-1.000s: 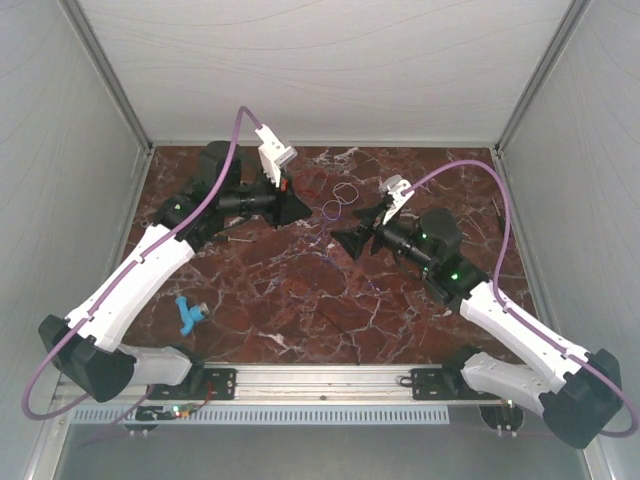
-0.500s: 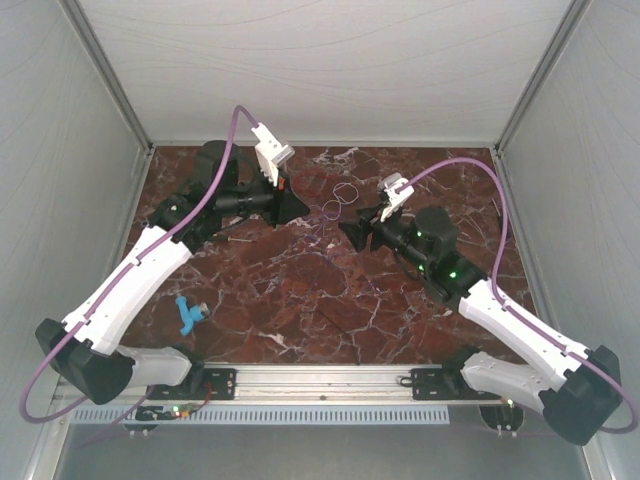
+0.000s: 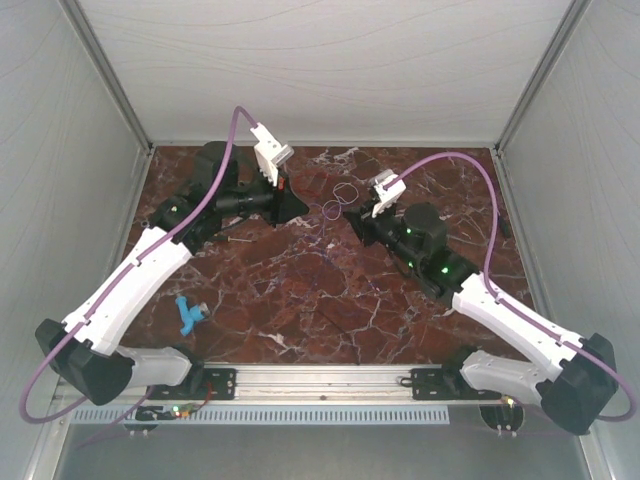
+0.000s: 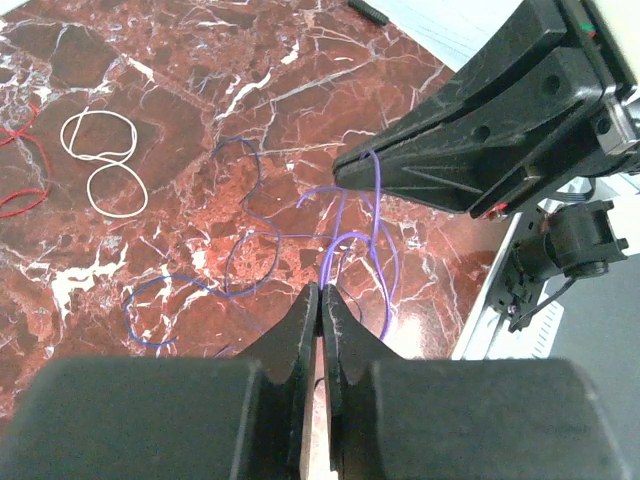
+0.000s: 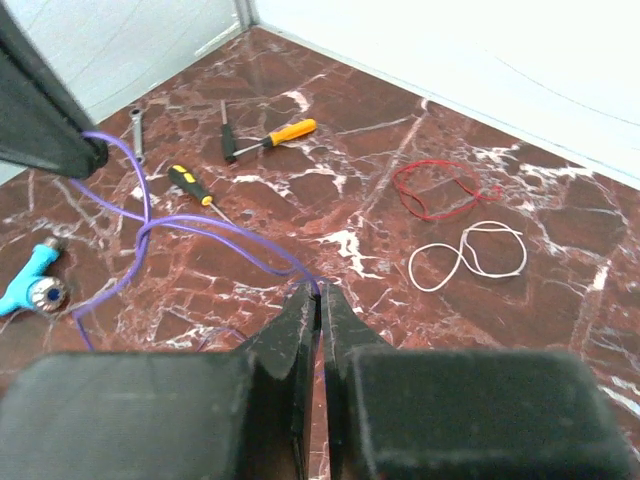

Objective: Zip-tie the wires
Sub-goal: Straighten the cable at the center of the board.

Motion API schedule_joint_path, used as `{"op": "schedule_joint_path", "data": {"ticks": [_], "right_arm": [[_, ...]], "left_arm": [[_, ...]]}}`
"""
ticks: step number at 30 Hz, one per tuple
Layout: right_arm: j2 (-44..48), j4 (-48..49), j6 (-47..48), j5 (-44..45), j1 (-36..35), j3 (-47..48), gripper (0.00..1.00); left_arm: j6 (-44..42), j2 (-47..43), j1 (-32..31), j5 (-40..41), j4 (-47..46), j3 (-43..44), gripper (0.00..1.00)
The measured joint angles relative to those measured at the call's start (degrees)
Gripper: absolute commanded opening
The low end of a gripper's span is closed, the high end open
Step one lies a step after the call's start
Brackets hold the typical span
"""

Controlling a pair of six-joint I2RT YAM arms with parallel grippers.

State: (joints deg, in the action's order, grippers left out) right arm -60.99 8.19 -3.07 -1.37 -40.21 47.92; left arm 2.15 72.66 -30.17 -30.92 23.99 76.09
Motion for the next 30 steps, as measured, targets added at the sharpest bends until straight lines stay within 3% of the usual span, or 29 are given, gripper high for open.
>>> {"op": "schedule_joint_path", "data": {"ticks": [14,22,30], "right_arm": [[-0.87,-2.1,-5.31,23.58,-0.57,0.0,0.0],[-1.81,-13.42,-14.67,32.33,-0.52,0.42,0.0],[-3.54,-28.13,-25.44,37.18,5.68,4.59,0.0]], "left_arm": [[1.14,-4.17,1.05,8.76,-3.08,-5.79,0.0],[4.61,-1.7,0.37,16.02,-2.89,-6.88,0.0],[8.04,5.73,-1.84,32.41,3.65,-5.99,0.0]]}}
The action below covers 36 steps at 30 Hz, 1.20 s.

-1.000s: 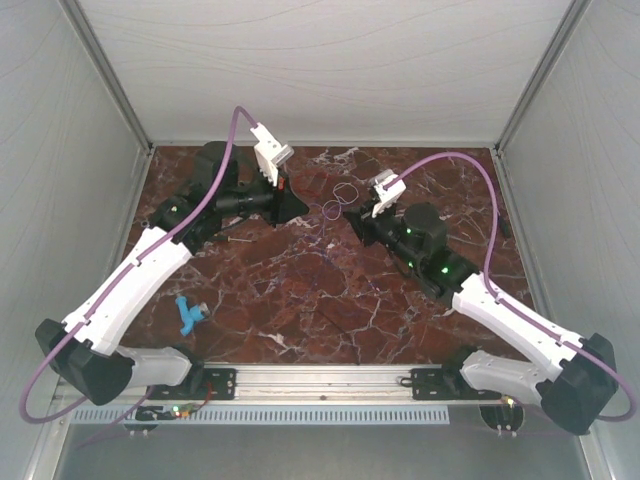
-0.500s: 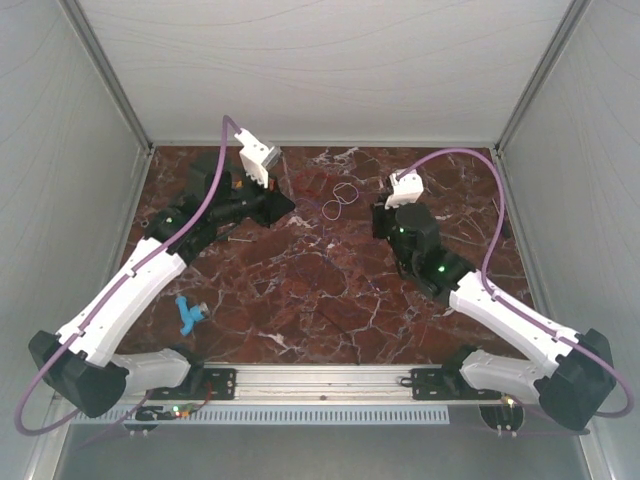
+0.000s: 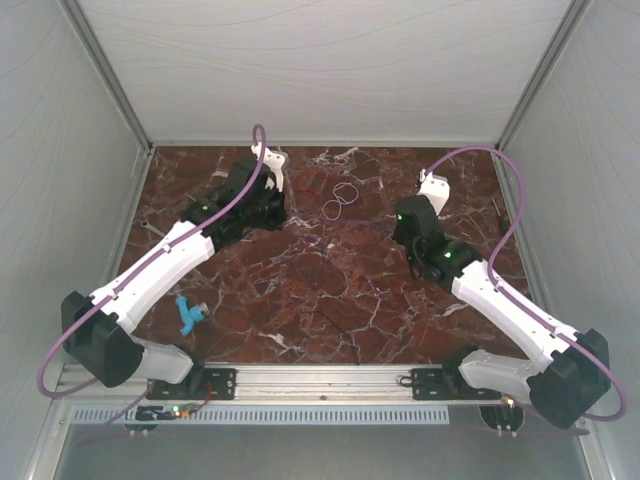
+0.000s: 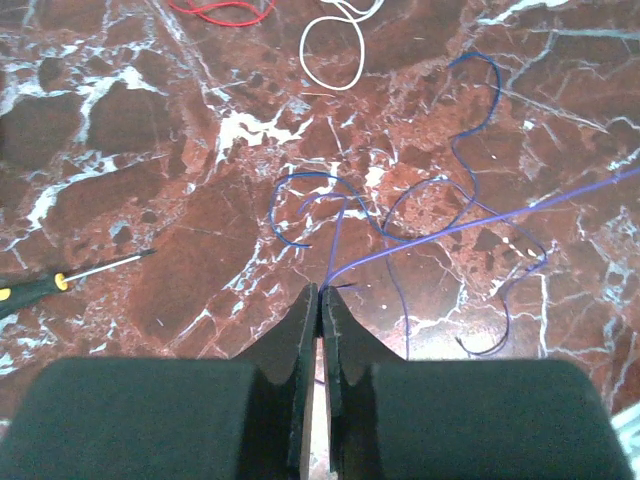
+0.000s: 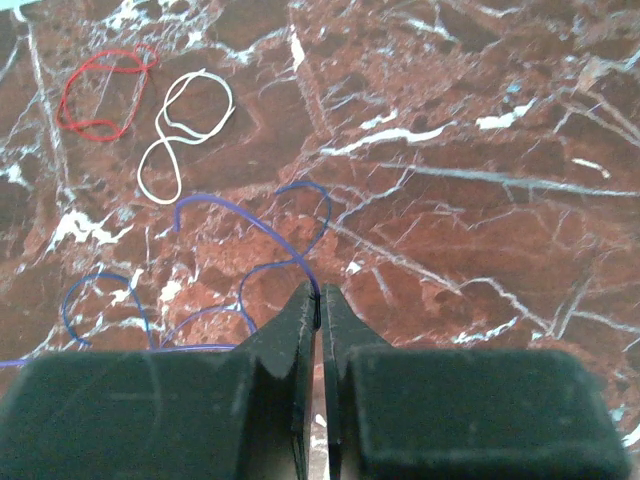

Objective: Zip-tie the wires
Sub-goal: Straighten the cable at the center of the board.

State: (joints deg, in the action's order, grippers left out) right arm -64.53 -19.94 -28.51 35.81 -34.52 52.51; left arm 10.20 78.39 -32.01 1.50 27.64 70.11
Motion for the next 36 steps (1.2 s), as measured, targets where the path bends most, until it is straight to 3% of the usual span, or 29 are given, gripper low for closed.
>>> {"op": "schedule_joint_path", "data": {"ticks": [5,24,36], "right_arm": [[-0.17,-2.21,-2.86,-2.08,0.07,-0.15,0.0],[-15.87,0.87,-1.84,-12.57,0.59,-2.05,0.0],[-23.32,3.67,0.37,-16.17,0.59,-0.85,0.0]], "left_arm": [[0.0,0.63,-1.18,4.13,1.42,0.11,0.0],[-4.94,16.24,-3.69,2.82,11.1,2.78,0.0],[-6.12,24.76,-4.98,11.96,14.27,8.72,0.0]]}}
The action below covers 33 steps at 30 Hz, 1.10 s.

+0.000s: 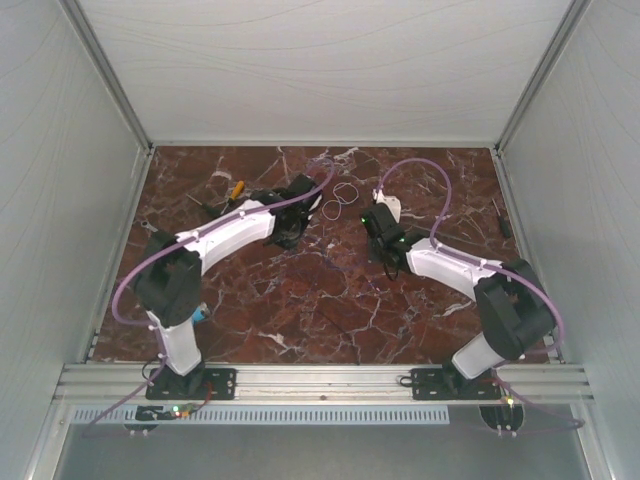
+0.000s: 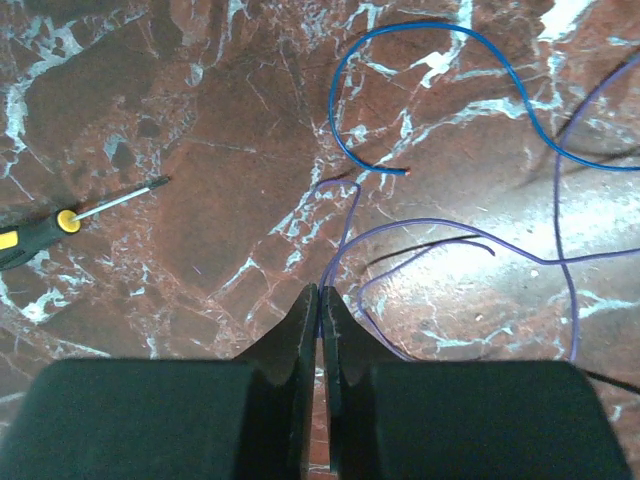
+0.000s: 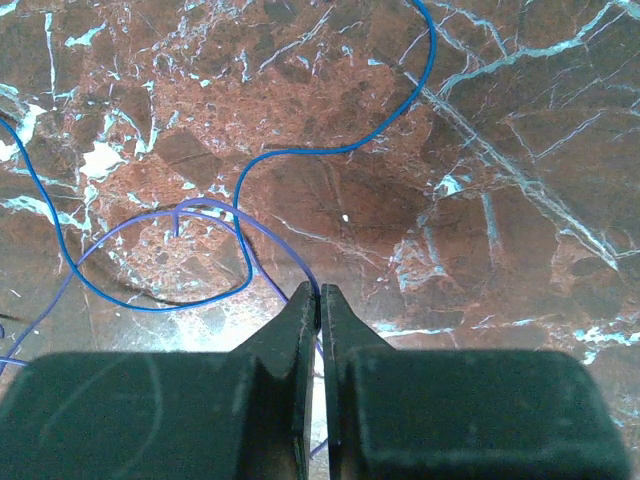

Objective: Zip-tie the wires
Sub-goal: Straighten the cable at the center of the board.

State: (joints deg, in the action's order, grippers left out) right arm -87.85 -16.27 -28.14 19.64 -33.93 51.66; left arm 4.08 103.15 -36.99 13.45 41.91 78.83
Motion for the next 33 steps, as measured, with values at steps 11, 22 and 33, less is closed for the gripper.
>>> {"op": "schedule_joint_path", "data": {"ticks": [11,22,33], "right_arm": [[-6.36,0.22,-0.04,1.11,1.18,3.76,0.0],[-8.48,0.24,-0.09,1.27,1.97,3.85,0.0],[-10.19,0.39,-0.31,1.05,2.6,4.72,0.0]], "left_arm": [[1.16,8.2,-0.94,4.68,-0.02,2.99,0.0],[2.34,12.33,-0.94,5.16,-1.86,5.18,0.05],[3.67,15.21,-0.94,4.28,-3.06,5.51,0.2]]}}
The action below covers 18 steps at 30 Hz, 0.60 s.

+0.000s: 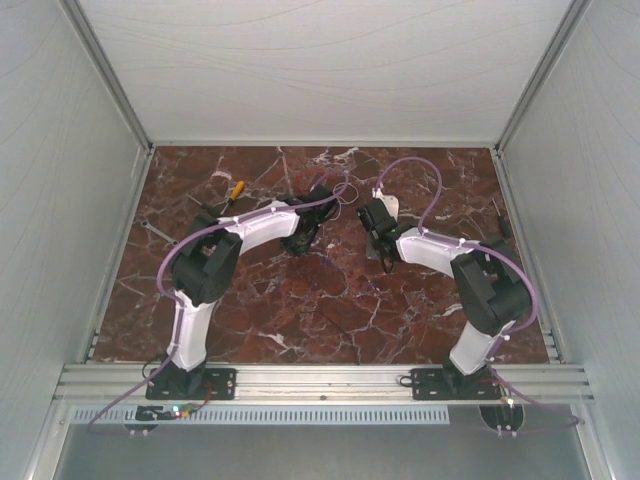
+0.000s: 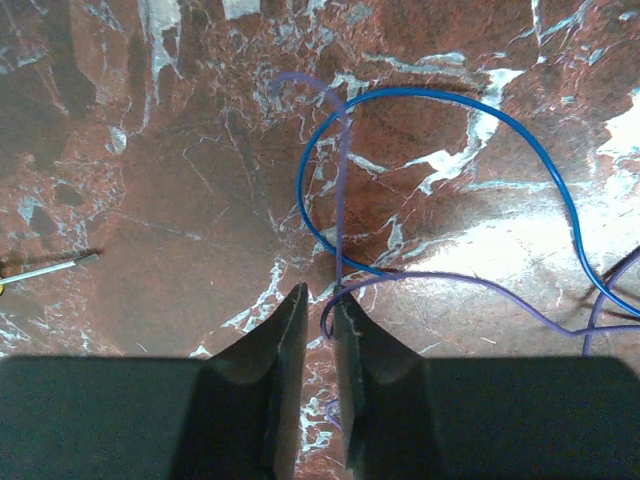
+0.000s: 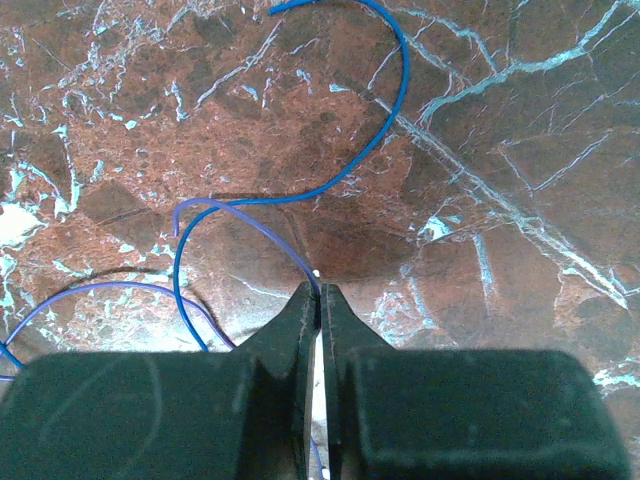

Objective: Zip-tie the wires
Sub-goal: Straighten the cable at the center of the board.

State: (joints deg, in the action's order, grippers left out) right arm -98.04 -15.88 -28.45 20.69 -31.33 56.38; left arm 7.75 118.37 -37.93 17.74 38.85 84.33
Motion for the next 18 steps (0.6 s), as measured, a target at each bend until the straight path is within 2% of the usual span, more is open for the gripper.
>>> {"op": "schedule_joint_path", "data": {"ticks": [7,9,13,18], "right_arm": [[-0.52,0.33,-0.37,-0.7,0.26,0.0,0.1],[-0.55,0.33,-0.42,-0.98,0.33,0.0,0.18],[-0.52,0.44,-0.68,-1.29,0.59,0.0,0.29],[-0.46,0.9,-0.85,-1.49,1.11,0.0,0.33]], "left_arm": [[0.26,0.31,0.0,-0.2,-0.22,0.0,0.36],[0.35,0.28,0.0,-0.17,-0.33,0.0,0.39],[0.39,0.2,0.0,-0.15,-0.48,0.0,0.52],[0.15,-1.31,0.0,-0.15,-0.68,-0.22,0.63]]}}
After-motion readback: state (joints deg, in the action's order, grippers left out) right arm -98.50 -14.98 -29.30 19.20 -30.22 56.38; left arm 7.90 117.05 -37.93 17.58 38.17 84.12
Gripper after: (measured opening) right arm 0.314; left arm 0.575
